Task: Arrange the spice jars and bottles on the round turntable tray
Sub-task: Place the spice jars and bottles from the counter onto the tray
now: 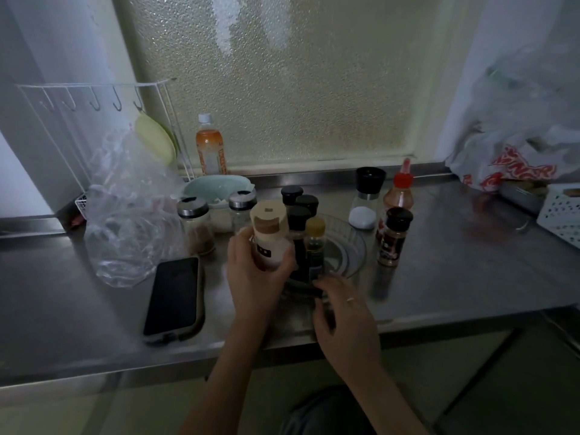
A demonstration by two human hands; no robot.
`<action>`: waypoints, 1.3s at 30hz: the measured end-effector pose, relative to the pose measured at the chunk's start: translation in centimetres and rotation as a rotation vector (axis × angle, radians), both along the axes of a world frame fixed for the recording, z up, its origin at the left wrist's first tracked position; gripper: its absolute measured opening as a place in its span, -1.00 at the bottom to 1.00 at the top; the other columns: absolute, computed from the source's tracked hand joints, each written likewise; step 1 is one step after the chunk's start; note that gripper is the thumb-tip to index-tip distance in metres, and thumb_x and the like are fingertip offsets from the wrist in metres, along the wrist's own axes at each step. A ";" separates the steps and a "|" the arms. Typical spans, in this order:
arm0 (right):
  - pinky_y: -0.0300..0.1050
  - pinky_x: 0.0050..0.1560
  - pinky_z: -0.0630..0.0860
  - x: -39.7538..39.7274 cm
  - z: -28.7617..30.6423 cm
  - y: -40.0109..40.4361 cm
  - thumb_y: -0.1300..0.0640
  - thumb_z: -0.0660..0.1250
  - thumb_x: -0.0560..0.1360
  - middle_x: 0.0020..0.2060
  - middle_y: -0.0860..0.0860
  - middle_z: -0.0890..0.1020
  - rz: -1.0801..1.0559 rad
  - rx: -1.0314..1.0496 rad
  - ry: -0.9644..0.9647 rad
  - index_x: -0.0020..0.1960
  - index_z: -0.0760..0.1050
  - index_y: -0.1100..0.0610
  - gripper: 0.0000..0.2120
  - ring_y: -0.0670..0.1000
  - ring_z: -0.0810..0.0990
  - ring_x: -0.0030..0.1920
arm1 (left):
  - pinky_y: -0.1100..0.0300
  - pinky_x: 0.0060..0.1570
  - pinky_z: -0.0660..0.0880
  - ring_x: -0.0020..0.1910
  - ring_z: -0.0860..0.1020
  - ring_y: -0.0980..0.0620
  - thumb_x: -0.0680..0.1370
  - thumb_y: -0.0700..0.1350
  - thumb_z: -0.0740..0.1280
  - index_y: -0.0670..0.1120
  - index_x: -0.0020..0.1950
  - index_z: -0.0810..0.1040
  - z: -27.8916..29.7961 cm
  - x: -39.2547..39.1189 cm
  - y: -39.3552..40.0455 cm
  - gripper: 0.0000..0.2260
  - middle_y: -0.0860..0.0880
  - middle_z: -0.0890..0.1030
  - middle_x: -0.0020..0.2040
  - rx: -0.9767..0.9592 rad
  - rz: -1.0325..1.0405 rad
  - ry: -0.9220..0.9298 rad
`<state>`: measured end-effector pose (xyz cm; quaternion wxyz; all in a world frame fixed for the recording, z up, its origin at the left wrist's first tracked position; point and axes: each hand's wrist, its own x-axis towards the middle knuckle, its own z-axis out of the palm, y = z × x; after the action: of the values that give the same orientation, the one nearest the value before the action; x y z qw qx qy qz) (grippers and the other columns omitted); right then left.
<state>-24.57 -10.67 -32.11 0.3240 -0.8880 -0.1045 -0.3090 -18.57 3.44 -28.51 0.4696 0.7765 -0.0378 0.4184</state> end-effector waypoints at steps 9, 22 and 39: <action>-0.25 0.32 0.28 -0.4 -0.1 0.6 0.27 0.29 0.46 0.21 0.04 0.57 0.025 -0.005 0.043 0.26 0.48 0.12 -0.63 -0.01 0.41 0.34 | 0.38 -0.35 0.25 -0.16 0.44 0.16 0.27 0.18 0.39 -0.01 0.14 0.44 -1.1 1.2 0.0 -0.49 0.02 0.53 0.00 0.140 0.012 0.296; -0.08 0.06 0.48 0.3 2.5 -0.4 0.23 0.28 0.49 -0.10 -0.05 0.66 -0.005 0.067 0.006 0.14 0.52 0.04 -0.75 -0.07 0.59 -0.12 | -0.15 0.10 0.37 0.17 0.38 -0.28 0.38 -0.15 0.37 -0.31 0.27 0.32 3.4 6.9 6.5 -0.48 -0.34 0.40 0.19 0.030 0.447 0.262; -0.33 0.34 0.24 0.4 1.3 3.7 0.26 0.17 0.51 0.07 0.08 0.62 0.154 0.061 0.059 0.18 0.53 0.19 -0.71 0.01 0.51 0.18 | 0.45 -0.08 0.48 0.03 0.53 0.33 0.37 -0.01 0.49 0.15 0.18 0.40 3.7 -0.6 3.6 -0.55 0.25 0.54 0.05 -0.390 0.112 -0.078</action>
<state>-24.20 -6.92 -30.82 0.3766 -0.8758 -0.1535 -0.2599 -19.20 6.99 -24.81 0.5853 0.6549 0.0689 0.4731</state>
